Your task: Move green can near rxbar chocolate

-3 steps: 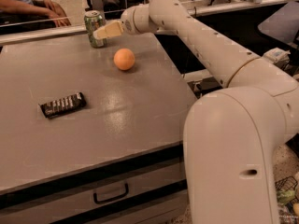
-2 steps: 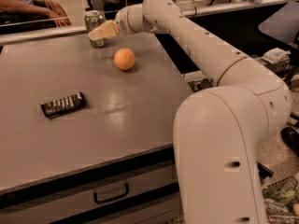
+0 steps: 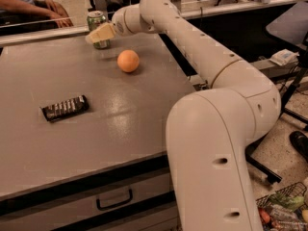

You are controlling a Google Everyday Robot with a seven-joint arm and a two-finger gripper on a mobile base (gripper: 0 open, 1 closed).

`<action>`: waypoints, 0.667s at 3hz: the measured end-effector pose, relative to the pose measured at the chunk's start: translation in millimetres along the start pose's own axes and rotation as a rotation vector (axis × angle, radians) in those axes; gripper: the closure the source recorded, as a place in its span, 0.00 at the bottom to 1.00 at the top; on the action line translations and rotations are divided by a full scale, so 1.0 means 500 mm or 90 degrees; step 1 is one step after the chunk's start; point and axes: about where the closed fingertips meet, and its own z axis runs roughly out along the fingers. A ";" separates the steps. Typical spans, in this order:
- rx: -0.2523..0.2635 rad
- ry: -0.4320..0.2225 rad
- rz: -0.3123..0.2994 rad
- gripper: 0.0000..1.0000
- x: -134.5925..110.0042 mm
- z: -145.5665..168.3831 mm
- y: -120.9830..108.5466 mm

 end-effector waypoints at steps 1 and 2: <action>-0.019 -0.006 -0.008 0.00 -0.013 0.026 0.018; -0.038 -0.011 -0.014 0.18 -0.022 0.045 0.031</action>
Offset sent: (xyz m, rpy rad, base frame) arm 0.0063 0.0373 0.0071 0.0130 -0.0114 0.0975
